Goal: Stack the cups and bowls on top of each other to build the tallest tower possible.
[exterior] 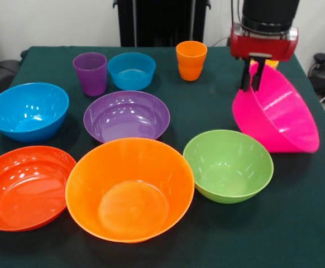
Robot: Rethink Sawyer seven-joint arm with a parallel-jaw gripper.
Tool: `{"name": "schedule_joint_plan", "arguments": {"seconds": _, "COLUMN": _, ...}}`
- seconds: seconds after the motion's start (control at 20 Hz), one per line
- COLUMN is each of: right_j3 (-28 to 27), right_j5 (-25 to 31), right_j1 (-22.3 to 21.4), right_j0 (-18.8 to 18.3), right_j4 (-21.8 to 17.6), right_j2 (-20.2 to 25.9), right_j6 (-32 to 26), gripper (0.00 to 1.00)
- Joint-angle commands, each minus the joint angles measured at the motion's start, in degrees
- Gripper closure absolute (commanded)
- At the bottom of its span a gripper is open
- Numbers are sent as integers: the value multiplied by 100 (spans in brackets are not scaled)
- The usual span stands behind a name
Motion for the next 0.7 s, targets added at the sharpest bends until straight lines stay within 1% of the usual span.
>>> {"name": "schedule_joint_plan", "arguments": {"seconds": 0.05, "right_j3": 632, "right_j5": 521, "right_j1": -505, "right_j0": -188, "right_j4": -194, "right_j2": 492, "right_j6": -428, "gripper": 100}}
{"name": "schedule_joint_plan", "arguments": {"seconds": 0.15, "right_j3": 666, "right_j5": 582, "right_j1": -563, "right_j0": -231, "right_j4": -199, "right_j2": 535, "right_j6": -458, "gripper": 100}}
{"name": "schedule_joint_plan", "arguments": {"seconds": 0.3, "right_j3": 707, "right_j5": 515, "right_j1": -544, "right_j0": -275, "right_j4": -234, "right_j2": 583, "right_j6": -442, "gripper": 100}}
{"name": "schedule_joint_plan", "arguments": {"seconds": 0.7, "right_j3": 623, "right_j5": 438, "right_j1": -395, "right_j0": -271, "right_j4": -292, "right_j2": 616, "right_j6": -372, "gripper": 100}}
